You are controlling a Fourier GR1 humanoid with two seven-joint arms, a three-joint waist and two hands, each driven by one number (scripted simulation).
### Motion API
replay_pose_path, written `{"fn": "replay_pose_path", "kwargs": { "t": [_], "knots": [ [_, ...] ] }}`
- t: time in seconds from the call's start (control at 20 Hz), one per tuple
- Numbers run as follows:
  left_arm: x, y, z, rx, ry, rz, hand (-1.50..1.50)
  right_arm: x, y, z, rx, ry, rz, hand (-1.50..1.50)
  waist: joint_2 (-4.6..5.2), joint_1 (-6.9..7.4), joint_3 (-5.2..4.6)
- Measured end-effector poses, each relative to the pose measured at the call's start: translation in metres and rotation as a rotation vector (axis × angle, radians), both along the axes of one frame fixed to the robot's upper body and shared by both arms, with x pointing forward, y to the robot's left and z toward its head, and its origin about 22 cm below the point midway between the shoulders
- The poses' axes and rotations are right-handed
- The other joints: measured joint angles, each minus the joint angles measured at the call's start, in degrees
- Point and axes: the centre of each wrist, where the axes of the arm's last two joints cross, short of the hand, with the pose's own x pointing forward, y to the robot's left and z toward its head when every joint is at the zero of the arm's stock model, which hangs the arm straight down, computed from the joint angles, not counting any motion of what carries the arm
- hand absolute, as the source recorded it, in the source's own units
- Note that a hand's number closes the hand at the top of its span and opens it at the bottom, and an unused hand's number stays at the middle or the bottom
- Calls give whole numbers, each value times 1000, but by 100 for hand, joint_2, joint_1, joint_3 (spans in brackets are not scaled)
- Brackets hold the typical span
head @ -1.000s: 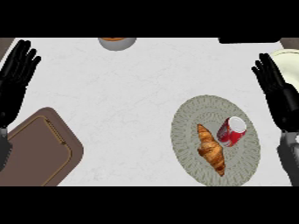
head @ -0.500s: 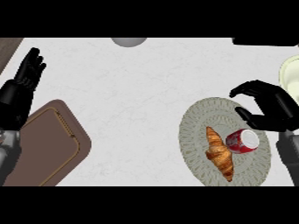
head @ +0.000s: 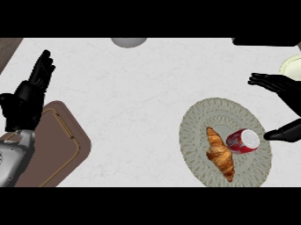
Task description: Pick the croissant from the placemat and place it in the bowl
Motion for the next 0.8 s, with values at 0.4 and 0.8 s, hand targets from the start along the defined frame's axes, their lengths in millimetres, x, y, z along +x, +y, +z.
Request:
{"fn": "replay_pose_path", "kwargs": {
  "t": [0.4, 0.8],
  "knots": [
    [-5, -6, -6, 5, 11, 10, 0, 8, 21, 37, -395, -167, 125, -150, -52, -22, -24],
    [-11, -6, -7, 9, 25, 18, 0, 13, 57, 35, -644, -250, 292, -150, -74, -54, -34]
  ]
}}
